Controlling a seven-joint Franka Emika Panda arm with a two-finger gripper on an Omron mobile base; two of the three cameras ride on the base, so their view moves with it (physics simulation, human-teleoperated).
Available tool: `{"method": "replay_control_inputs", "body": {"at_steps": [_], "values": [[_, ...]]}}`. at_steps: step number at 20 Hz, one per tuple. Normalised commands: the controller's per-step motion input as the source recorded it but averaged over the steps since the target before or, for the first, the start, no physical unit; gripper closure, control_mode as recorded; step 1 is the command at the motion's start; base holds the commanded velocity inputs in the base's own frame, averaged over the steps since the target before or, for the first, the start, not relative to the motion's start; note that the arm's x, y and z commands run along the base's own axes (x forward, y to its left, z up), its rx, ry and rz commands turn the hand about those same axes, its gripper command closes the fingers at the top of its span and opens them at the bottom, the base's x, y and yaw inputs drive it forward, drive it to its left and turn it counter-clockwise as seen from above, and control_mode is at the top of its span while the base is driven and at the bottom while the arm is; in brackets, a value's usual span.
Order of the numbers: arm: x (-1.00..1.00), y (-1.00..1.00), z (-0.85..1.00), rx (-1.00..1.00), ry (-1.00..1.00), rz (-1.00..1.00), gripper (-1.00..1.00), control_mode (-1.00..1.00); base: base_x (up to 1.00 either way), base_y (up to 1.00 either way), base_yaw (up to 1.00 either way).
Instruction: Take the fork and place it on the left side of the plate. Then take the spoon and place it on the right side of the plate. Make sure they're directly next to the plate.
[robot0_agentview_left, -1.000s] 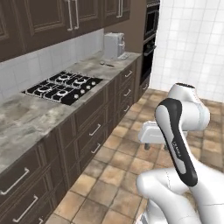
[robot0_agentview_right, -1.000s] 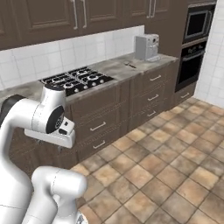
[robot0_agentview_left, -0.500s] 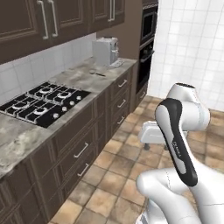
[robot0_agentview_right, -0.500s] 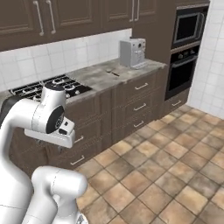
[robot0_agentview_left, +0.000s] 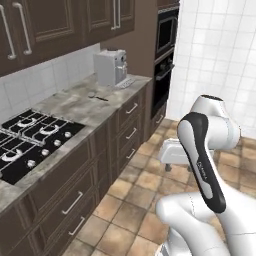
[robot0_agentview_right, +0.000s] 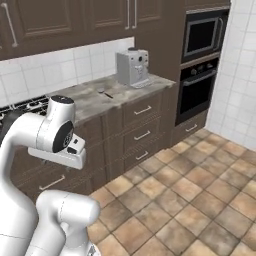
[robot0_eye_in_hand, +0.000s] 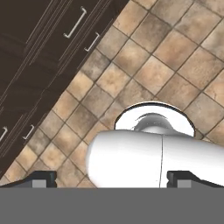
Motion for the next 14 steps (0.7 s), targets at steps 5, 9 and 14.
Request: {"method": "replay_control_inputs", "body": {"at_steps": [5, 9, 14], "values": [[0.00, 0.00, 0.00, 0.00, 0.00, 0.00, -1.00, 1.00, 0.94, -0.21, 0.09], [0.00, 0.00, 0.00, 0.00, 0.00, 0.00, -1.00, 1.00, 0.93, -0.05, 0.19], [0.00, 0.00, 0.00, 0.00, 0.00, 0.00, -1.00, 1.00, 0.89, 0.00, 0.28]]}}
